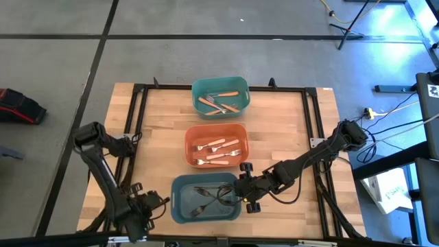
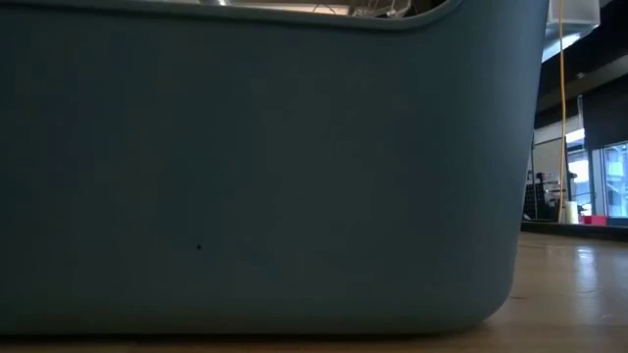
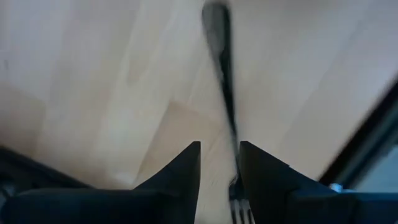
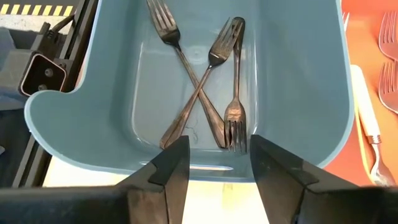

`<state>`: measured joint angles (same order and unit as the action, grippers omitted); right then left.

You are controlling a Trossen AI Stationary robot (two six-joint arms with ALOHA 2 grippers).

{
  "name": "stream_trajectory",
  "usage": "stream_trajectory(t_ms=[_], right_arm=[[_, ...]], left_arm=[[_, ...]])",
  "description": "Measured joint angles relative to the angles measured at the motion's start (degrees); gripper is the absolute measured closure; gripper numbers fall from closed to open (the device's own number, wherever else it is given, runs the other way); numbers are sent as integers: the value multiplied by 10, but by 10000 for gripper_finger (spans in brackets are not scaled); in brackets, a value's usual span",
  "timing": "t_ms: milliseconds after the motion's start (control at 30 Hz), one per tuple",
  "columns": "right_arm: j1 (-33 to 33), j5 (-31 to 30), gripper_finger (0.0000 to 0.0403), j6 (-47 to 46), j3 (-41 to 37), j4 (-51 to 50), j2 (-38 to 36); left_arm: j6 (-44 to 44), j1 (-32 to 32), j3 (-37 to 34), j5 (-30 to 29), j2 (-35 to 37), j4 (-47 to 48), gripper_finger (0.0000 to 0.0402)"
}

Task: Sort silverware by color (type)
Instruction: Put the black fork into the blue bin

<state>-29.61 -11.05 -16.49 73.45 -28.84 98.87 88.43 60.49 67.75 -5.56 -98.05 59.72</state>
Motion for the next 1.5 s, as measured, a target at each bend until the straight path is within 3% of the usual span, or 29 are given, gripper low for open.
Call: stream_trajectory(t_ms=[133, 300, 700, 933, 1200, 1333, 1500], right_arm=[[0, -8, 243, 6, 0, 0, 0], [0, -15, 243, 20, 0, 0, 0], [0, -16, 243, 32, 0, 0, 0], [0, -31, 243, 34, 0, -1, 0], [0, -31, 243, 33, 0, -10, 0], [0, -34, 243, 34, 0, -11, 0], [0, -34, 243, 37, 0, -14, -2]], left_arm=[[12, 0, -1, 38, -36, -15, 298], [24, 2, -2, 35, -48, -61, 301], [89, 33, -90, 39, -44, -175, 302], [50, 33, -111, 38, -42, -190, 314], [44, 33, -114, 28, -23, -170, 390], [42, 28, -117, -4, -11, -143, 392], [44, 28, -116, 7, 16, -116, 392]])
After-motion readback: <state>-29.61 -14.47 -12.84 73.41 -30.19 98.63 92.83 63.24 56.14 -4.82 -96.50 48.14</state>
